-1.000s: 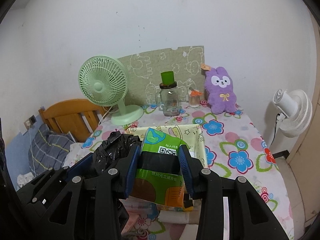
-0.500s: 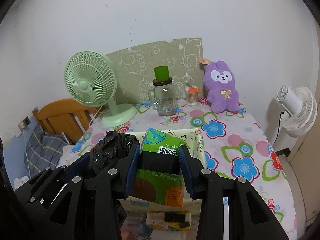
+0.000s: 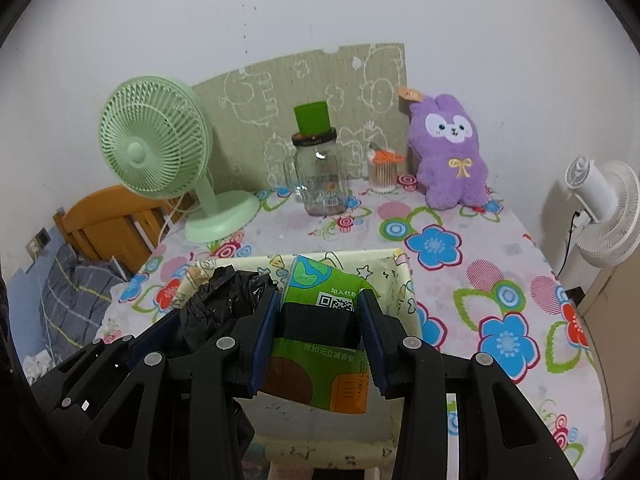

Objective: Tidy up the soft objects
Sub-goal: 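Carry the black bag and green tissue pack over the fabric box with both tools, then lower both items into the box and open both tools, then withdraw both tools from the box toward the remaining items, then grasp the grey knit glove with the left tool while the right tool grasps the white towel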

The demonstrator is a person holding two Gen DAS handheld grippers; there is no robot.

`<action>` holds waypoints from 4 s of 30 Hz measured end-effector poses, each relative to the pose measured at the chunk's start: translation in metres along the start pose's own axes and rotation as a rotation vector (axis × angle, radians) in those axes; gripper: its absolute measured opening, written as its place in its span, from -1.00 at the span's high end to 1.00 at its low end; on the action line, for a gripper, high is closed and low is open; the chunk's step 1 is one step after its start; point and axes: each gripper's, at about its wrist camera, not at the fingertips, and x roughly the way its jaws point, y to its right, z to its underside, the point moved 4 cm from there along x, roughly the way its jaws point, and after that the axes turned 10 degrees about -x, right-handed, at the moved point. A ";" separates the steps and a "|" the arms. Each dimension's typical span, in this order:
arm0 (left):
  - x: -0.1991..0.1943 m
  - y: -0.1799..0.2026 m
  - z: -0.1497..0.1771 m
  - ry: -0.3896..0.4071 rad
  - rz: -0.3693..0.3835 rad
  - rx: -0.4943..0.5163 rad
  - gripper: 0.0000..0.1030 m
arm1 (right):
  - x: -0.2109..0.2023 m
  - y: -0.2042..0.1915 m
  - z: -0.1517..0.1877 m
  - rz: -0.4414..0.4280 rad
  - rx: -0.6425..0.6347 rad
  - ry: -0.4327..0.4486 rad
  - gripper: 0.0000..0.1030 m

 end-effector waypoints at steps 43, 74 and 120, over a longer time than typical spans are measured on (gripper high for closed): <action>-0.029 0.012 0.002 0.005 0.024 0.085 -0.85 | -0.026 -0.004 -0.002 0.044 -0.051 0.019 -0.90; -0.128 0.021 0.046 0.116 0.062 0.113 -0.86 | -0.136 -0.019 0.037 0.094 -0.079 0.133 -0.90; -0.113 -0.014 0.172 0.004 0.030 0.032 -0.89 | -0.129 -0.038 0.169 0.114 -0.070 0.025 -0.88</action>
